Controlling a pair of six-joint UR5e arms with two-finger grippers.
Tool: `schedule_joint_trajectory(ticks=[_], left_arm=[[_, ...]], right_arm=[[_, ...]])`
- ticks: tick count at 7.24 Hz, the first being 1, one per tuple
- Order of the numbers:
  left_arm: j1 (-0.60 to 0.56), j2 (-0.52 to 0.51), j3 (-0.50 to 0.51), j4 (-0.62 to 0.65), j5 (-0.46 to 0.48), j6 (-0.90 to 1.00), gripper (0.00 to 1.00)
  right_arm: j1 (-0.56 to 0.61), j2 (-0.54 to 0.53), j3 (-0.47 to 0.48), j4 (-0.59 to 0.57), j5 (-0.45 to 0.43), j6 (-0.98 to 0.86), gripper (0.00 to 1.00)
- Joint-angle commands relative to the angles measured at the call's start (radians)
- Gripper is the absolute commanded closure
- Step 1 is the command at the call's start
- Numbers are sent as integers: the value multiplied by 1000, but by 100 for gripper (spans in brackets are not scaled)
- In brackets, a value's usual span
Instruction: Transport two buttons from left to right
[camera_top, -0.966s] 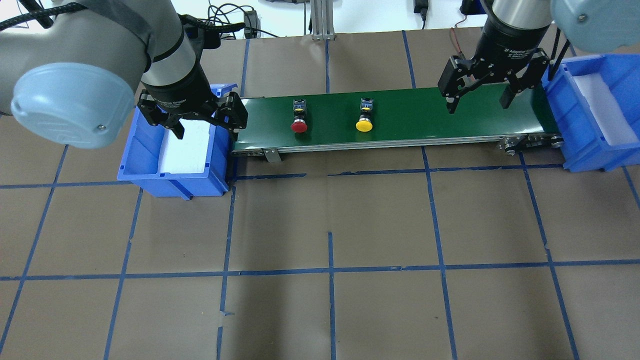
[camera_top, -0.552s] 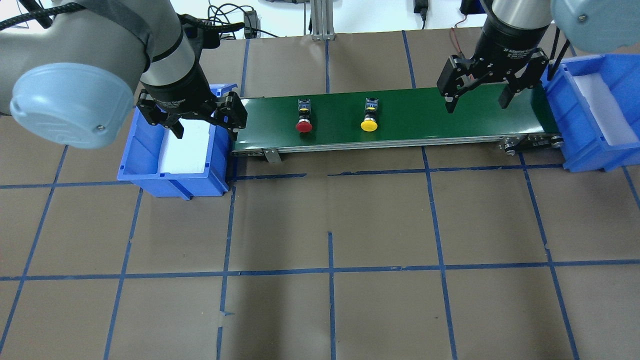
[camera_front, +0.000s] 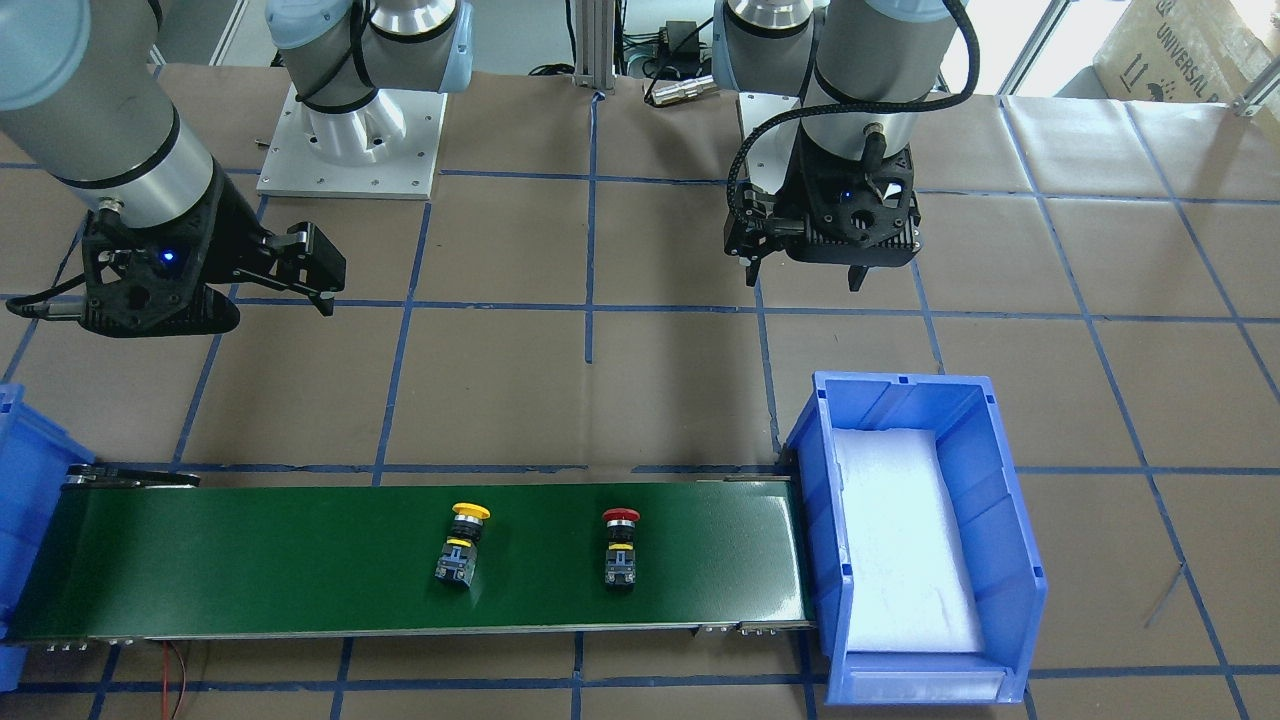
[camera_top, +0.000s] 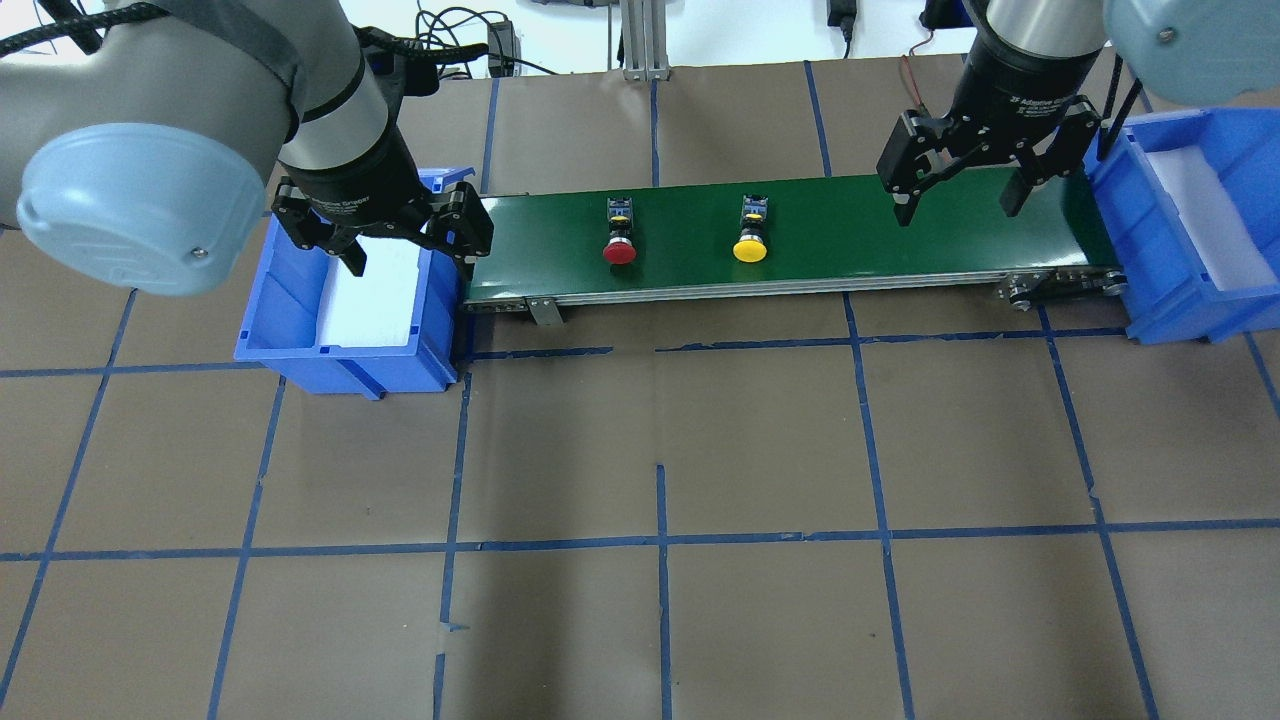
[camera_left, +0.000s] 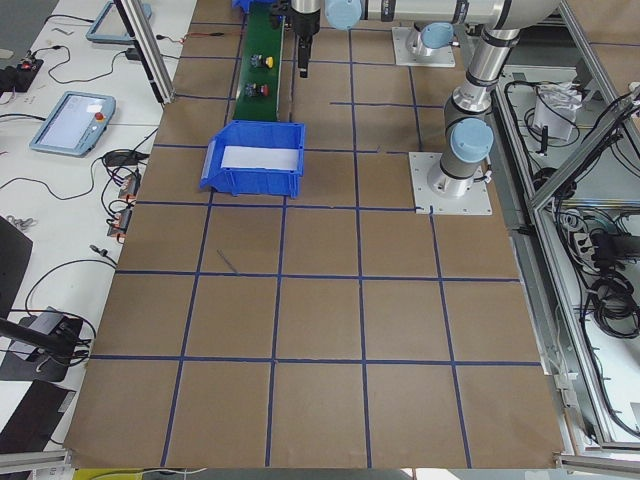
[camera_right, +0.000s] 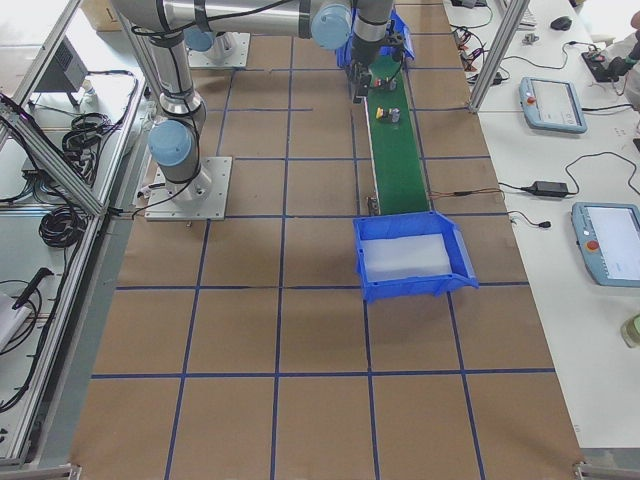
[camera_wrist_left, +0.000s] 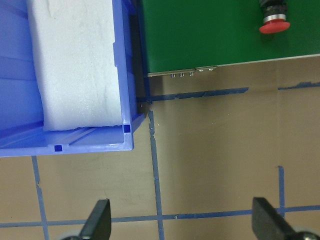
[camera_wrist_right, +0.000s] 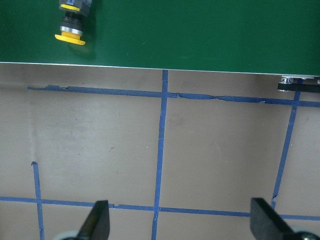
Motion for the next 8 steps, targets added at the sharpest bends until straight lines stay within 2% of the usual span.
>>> schedule_joint_trajectory(ticks=[1, 2, 8], left_arm=[[-3, 3, -2, -11, 0, 0, 0], [-4, -24, 13, 1, -3, -3, 0], [-3, -18, 7, 4, -6, -4, 0]], right_arm=[[0, 0, 0, 0, 0, 0, 0], [0, 0, 0, 0, -2, 0, 0], [0, 12, -8, -28, 3, 18, 0]])
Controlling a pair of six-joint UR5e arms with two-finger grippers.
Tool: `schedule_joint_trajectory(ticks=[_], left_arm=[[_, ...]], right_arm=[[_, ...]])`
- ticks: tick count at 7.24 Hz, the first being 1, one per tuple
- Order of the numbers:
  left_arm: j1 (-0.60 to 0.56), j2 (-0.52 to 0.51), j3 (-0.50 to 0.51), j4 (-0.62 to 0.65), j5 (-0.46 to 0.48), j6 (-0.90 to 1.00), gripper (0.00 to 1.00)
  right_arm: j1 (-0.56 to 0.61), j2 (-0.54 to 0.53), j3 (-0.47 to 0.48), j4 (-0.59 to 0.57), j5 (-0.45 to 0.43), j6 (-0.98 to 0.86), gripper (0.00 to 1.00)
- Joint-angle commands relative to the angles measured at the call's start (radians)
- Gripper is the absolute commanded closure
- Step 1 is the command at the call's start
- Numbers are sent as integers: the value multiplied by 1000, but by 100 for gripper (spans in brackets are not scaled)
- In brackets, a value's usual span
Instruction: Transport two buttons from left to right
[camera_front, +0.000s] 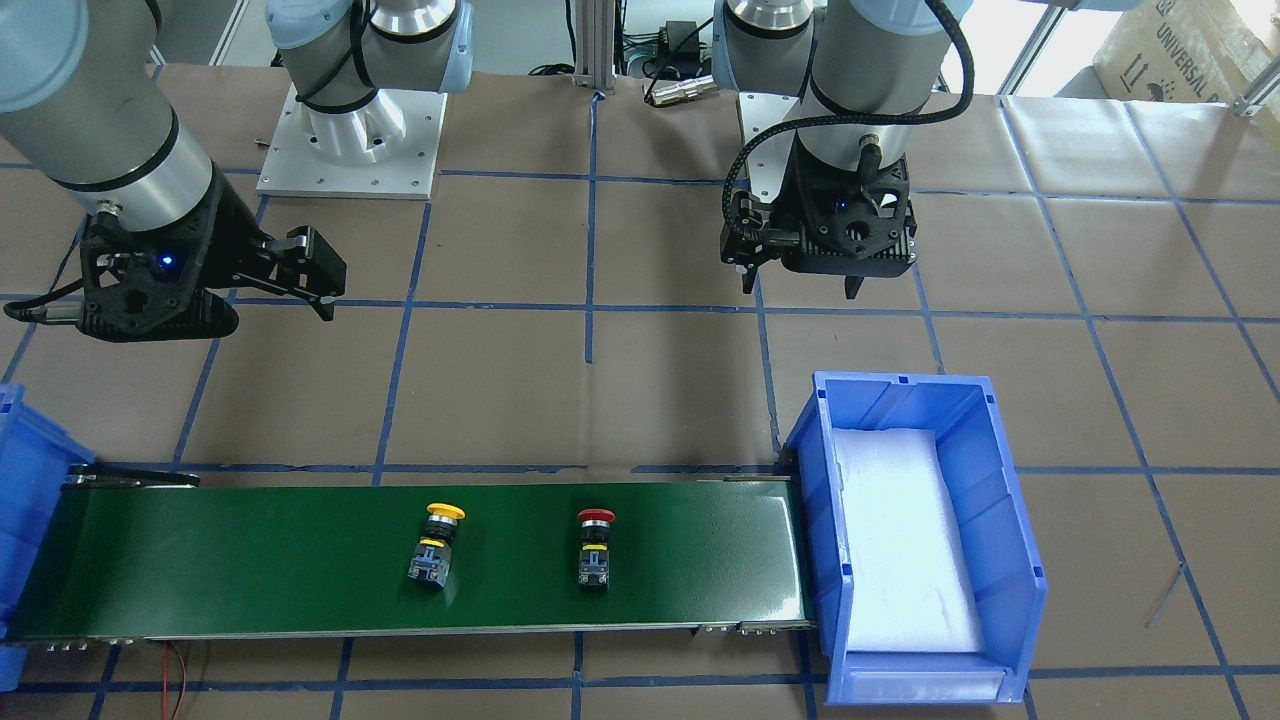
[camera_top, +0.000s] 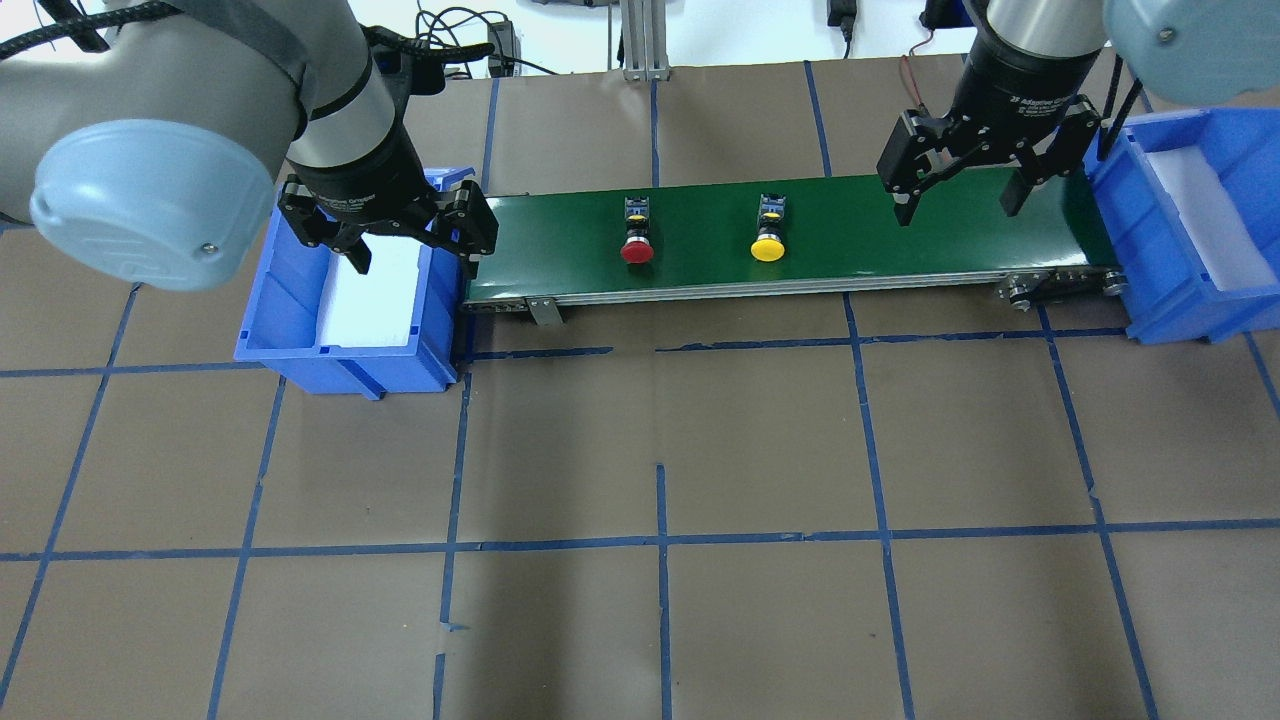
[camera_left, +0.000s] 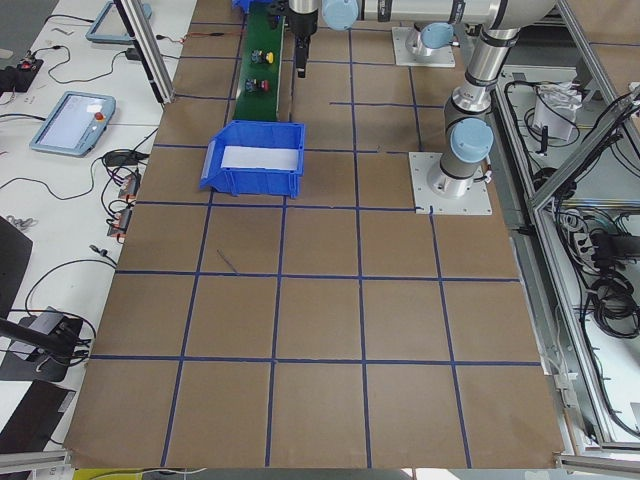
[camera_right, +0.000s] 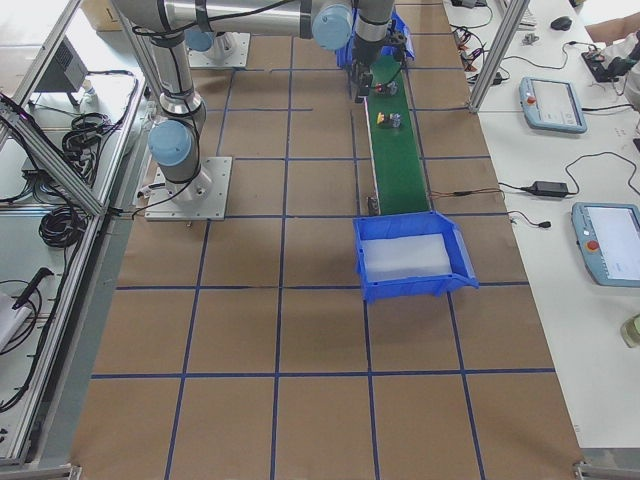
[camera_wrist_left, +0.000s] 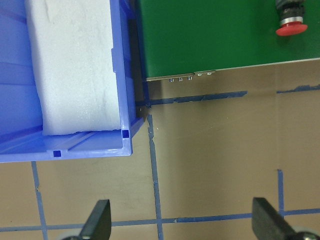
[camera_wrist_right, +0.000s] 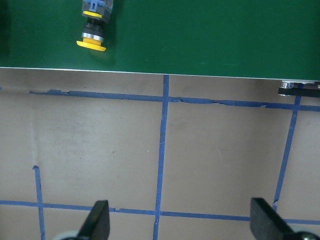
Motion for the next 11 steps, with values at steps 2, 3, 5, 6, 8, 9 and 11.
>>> schedule_joint_trajectory(ticks=[2, 3, 5, 6, 8, 9, 11], left_arm=[[1, 6, 3, 0, -1, -2, 0], [1, 5, 2, 0, -1, -2, 0], [1, 3, 5, 0, -1, -2, 0], [1, 3, 6, 0, -1, -2, 0], [1, 5, 3, 0, -1, 0, 0], [1, 5, 0, 0, -1, 1, 0], [3, 5, 0, 0, -1, 1, 0]], right_arm=[[-2, 67, -32, -67, 10, 19, 0], [-2, 128, -52, -107, 13, 20, 0], [10, 254, -104, -213, 13, 86, 0], [27, 286, -120, -221, 11, 133, 0], [56, 328, -120, -279, 11, 216, 0], [78, 346, -120, -313, 8, 250, 0], [84, 391, -122, -348, 11, 284, 0]])
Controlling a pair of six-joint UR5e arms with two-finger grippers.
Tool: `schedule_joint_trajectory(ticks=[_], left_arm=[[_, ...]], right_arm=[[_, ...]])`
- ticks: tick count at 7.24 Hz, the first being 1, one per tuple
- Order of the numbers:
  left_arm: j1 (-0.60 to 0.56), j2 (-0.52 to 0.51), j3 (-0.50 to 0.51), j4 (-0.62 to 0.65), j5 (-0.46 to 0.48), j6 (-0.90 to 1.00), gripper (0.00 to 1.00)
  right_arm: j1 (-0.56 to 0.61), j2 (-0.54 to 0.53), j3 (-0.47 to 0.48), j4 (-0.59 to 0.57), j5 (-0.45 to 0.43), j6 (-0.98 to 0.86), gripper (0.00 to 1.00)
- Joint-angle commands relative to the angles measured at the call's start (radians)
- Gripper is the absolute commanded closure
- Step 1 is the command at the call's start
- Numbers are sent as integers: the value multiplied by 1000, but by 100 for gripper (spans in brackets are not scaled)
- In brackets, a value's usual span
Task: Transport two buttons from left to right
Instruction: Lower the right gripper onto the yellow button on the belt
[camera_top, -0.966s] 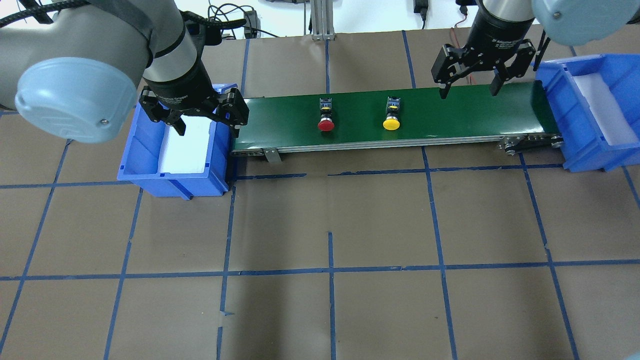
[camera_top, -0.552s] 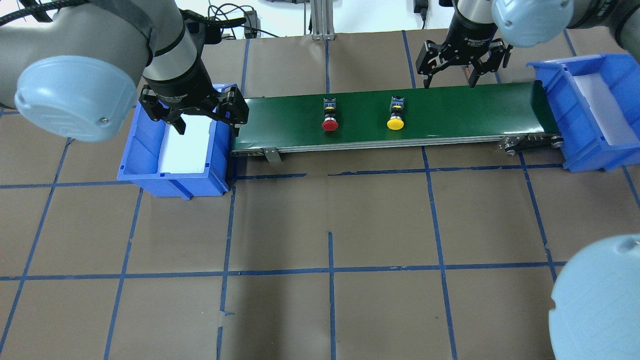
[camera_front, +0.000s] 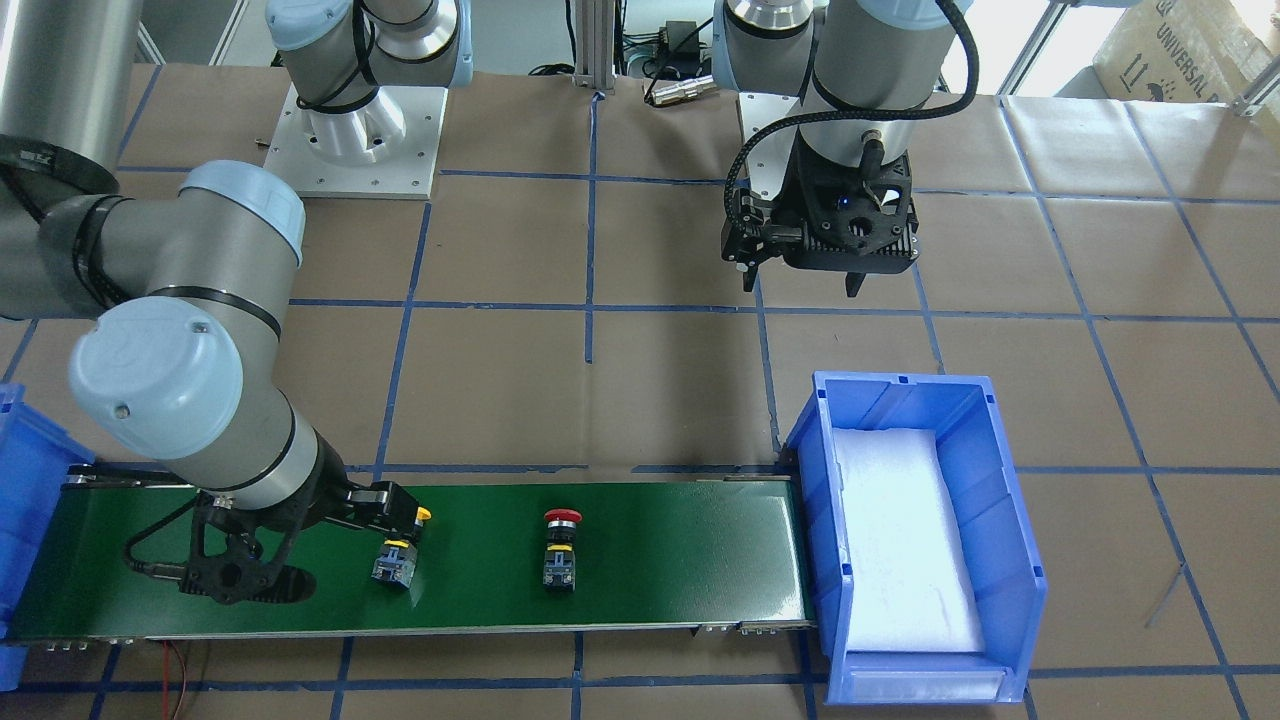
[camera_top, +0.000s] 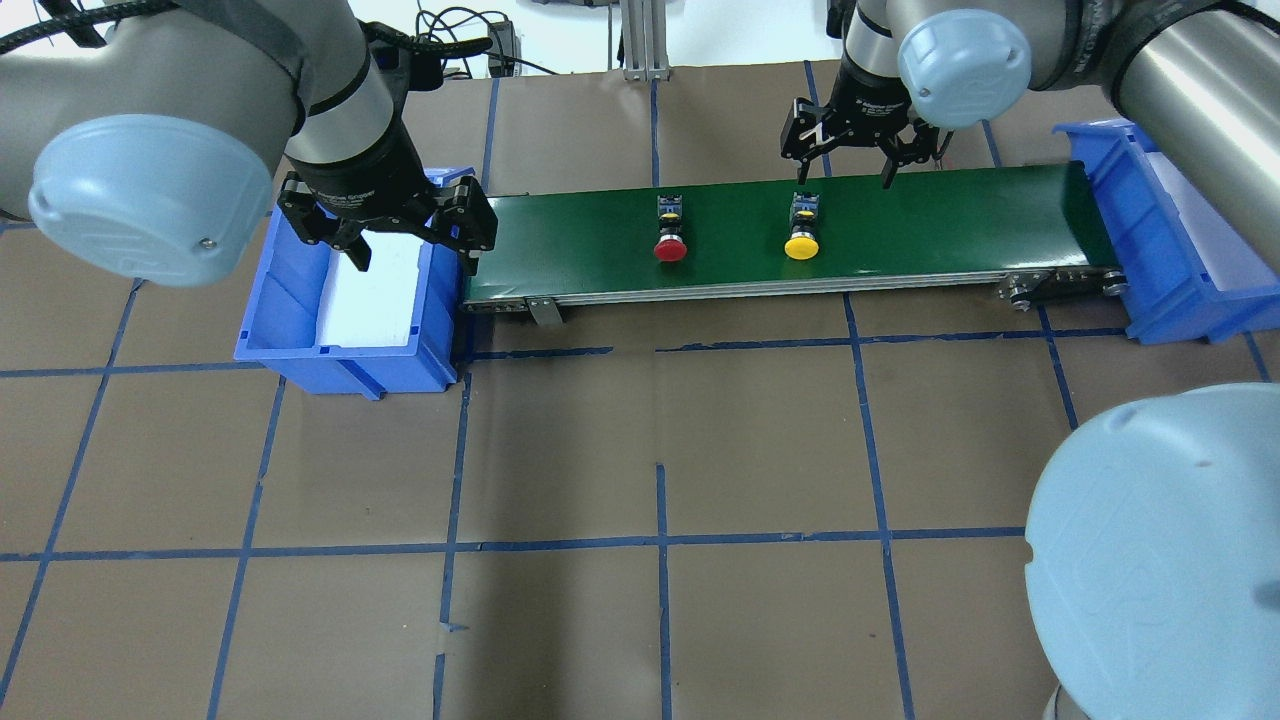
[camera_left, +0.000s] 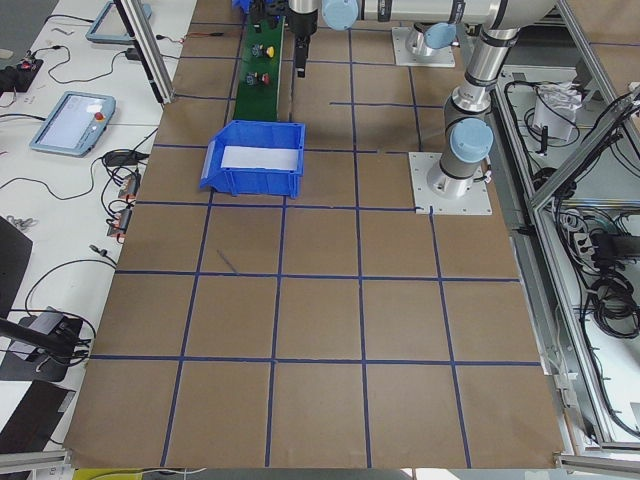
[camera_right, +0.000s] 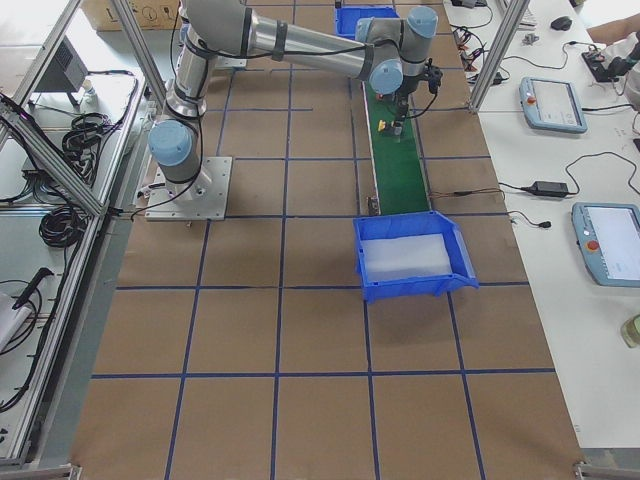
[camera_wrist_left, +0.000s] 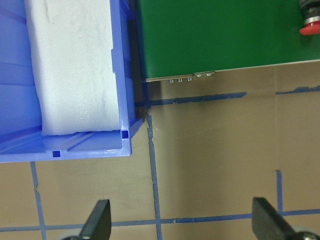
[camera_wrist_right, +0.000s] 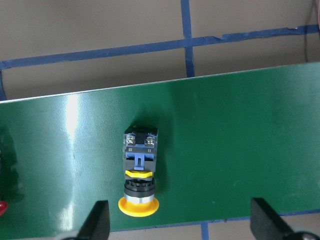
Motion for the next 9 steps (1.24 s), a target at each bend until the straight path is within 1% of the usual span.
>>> schedule_joint_trajectory(ticks=[1, 3, 5, 6, 8, 9], left_arm=[[1, 1, -1, 0, 1, 2, 0], [2, 2, -1, 0, 1, 6, 0], [5, 2, 5, 0, -1, 8, 0], [7, 2, 8, -2, -1, 8, 0], [5, 8, -1, -5, 1, 8, 0], [5, 14, -9, -6, 2, 8, 0]], right_arm=[[20, 49, 0, -19, -2, 105, 0], [29, 87, 0, -51, -5, 109, 0], [22, 109, 2, -53, -15, 95, 0], [22, 112, 0, -53, -18, 97, 5], [20, 112, -4, -53, -16, 70, 72], [20, 100, -21, -39, -71, 51, 82]])
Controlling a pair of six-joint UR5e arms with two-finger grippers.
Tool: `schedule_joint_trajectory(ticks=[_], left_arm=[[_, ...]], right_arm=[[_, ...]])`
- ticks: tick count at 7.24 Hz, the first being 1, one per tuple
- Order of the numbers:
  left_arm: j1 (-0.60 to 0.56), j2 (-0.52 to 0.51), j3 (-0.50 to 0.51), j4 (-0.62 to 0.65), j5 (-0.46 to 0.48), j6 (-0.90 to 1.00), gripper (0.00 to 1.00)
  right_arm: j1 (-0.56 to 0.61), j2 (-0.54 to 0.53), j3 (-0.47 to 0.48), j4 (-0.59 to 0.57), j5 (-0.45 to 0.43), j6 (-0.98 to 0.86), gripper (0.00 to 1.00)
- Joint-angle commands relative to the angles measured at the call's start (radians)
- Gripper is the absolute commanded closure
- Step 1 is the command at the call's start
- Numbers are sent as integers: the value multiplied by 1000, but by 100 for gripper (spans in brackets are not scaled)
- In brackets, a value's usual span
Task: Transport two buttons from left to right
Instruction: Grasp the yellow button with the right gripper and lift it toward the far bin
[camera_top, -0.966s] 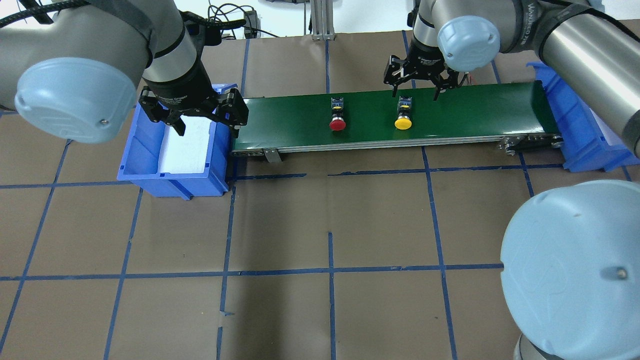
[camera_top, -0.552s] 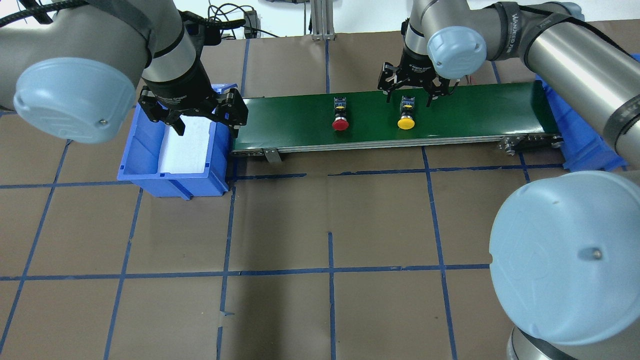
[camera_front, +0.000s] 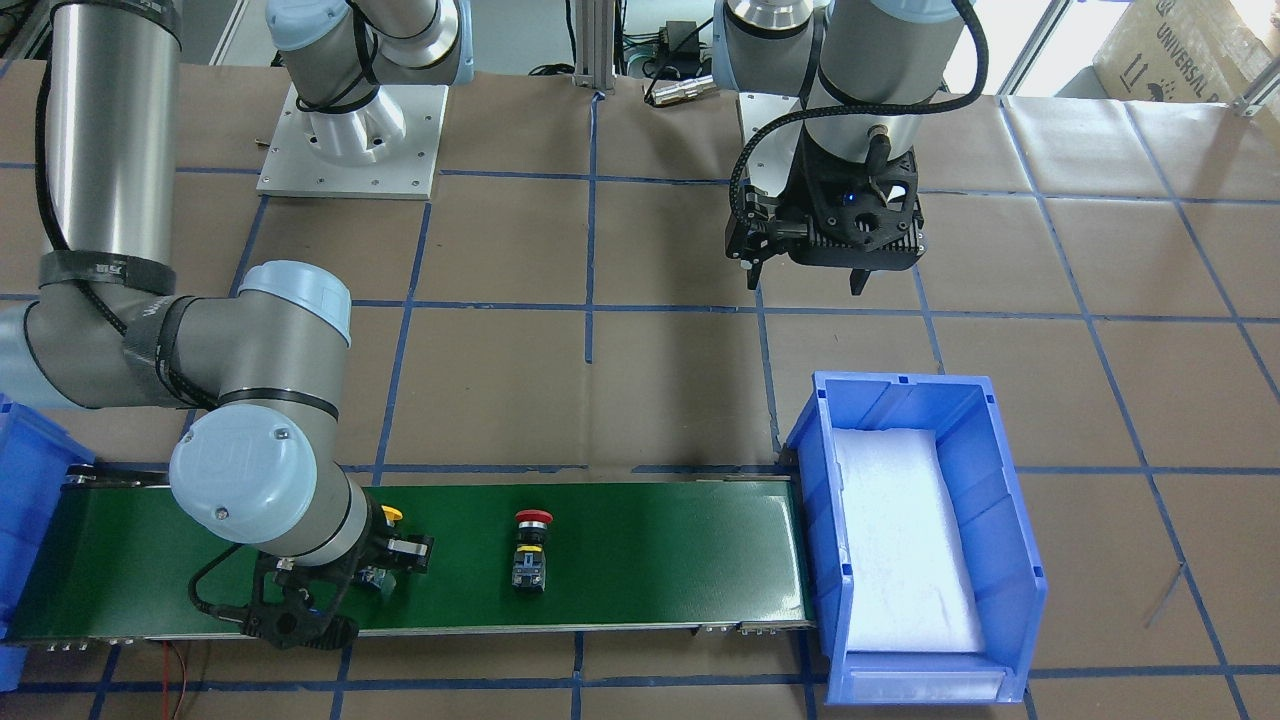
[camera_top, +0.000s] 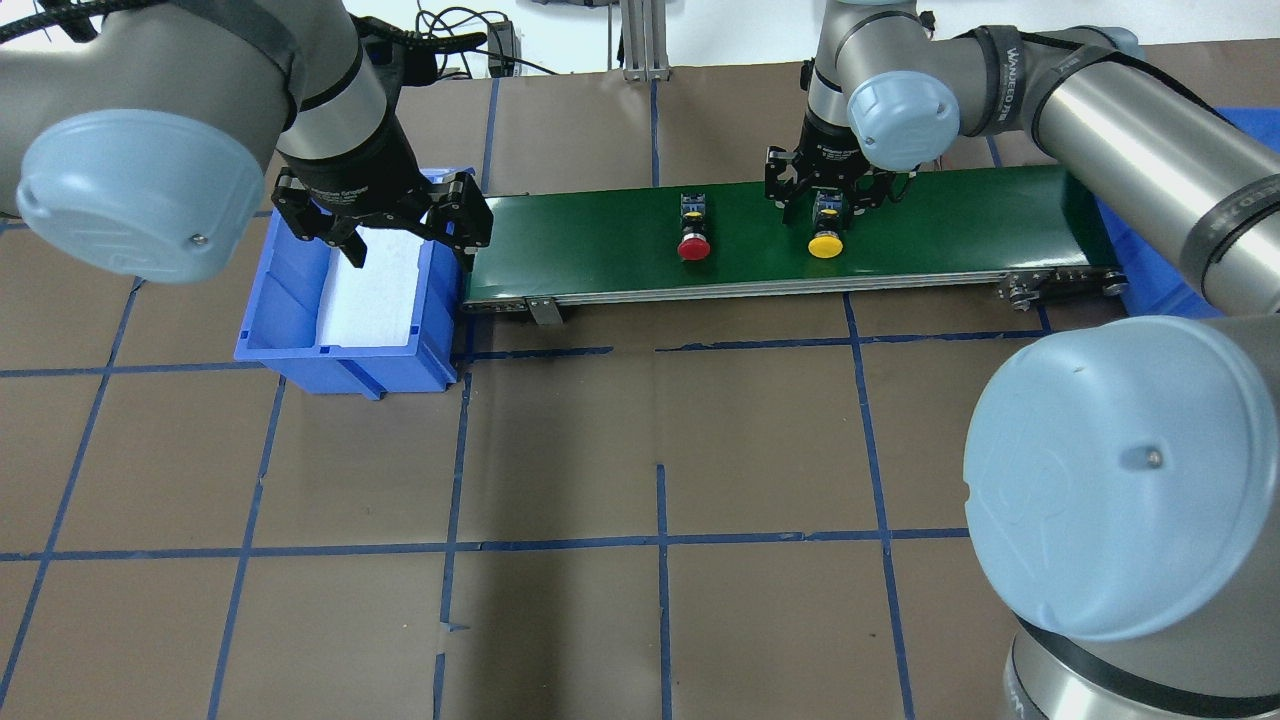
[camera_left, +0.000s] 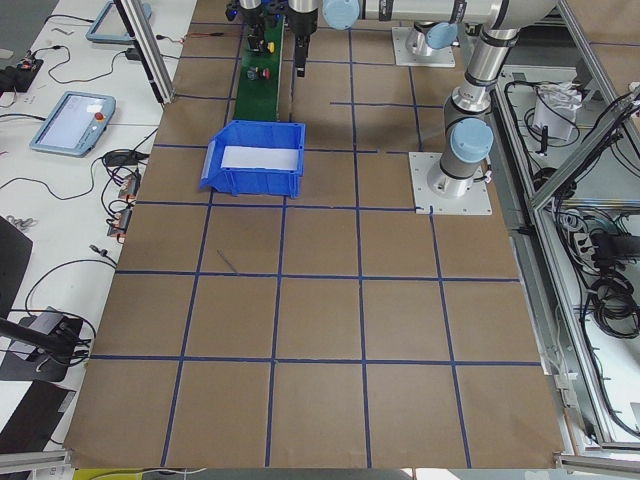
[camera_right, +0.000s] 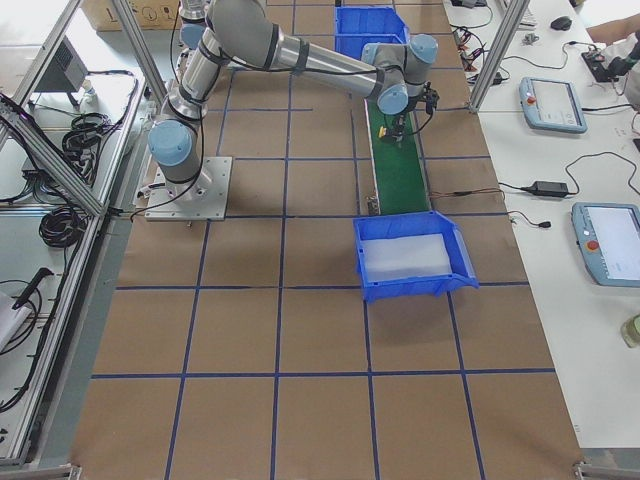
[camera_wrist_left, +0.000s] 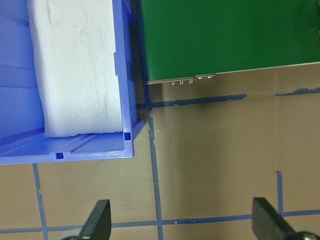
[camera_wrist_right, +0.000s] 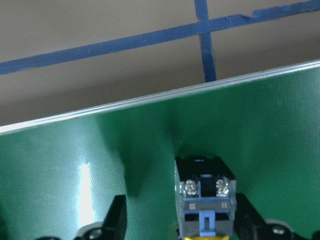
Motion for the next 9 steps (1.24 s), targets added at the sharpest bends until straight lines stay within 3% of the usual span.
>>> schedule_joint_trajectory(ticks=[1, 4, 9], left_arm=[[1, 5, -7, 1, 0, 0, 0], [21, 7, -9, -2, -6, 2, 0], [17, 8, -10, -3, -7, 2, 0]], right_arm=[[-2, -2, -29, 24, -90, -34, 88], [-33, -10, -162, 105, -120, -180, 91], [-362, -22, -224, 147, -103, -638, 94]])
